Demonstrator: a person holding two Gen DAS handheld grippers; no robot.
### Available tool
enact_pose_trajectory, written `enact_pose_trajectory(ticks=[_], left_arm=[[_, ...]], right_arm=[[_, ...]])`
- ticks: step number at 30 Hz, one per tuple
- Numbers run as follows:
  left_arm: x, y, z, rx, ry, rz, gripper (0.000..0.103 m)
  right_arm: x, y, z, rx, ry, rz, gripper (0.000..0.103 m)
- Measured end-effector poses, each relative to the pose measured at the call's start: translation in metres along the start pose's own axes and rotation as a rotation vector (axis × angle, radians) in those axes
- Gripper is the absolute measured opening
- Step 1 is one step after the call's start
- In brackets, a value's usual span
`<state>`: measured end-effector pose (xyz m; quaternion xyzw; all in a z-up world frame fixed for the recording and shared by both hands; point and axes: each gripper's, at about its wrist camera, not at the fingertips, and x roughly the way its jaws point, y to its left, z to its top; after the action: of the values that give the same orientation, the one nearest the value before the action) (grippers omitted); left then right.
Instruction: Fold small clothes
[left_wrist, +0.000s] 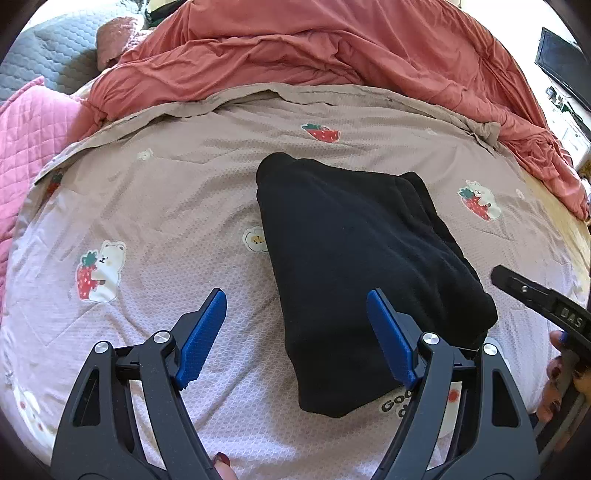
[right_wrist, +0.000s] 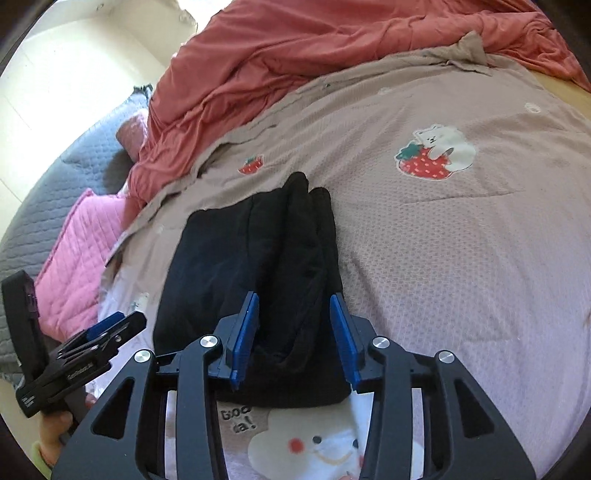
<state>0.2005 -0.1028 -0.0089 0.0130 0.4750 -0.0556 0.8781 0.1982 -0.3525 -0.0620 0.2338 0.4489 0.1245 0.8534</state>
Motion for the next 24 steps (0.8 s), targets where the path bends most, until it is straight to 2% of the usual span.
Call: enact_pose_trajectory(ticks=[5, 7, 8, 9, 15, 24], left_arm=[[0.009, 0.000, -0.001, -0.002, 0.012, 0.010, 0.074], [0.014, 0.001, -0.002, -0.009, 0.021, 0.012, 0.074], [0.016, 0.001, -0.003, -0.014, 0.026, 0.010, 0.074], [0.020, 0.002, -0.004, -0.023, 0.032, 0.005, 0.075], [0.026, 0.001, -0.005, -0.054, 0.035, -0.004, 0.077], [0.018, -0.018, 0.001, -0.013, 0.021, -0.037, 0.077]], right_arm=[[0.028, 0.002, -0.003, -0.041, 0.084, -0.032, 0.039], [0.039, 0.000, -0.007, -0.038, 0.123, -0.029, 0.027], [0.041, -0.001, -0.009, -0.036, 0.131, -0.032, 0.017], [0.042, -0.002, -0.010, -0.038, 0.137, -0.038, 0.015], [0.034, 0.000, -0.011, -0.052, 0.119, -0.041, 0.010], [0.001, 0.000, -0.004, -0.056, 0.030, -0.024, 0.008]])
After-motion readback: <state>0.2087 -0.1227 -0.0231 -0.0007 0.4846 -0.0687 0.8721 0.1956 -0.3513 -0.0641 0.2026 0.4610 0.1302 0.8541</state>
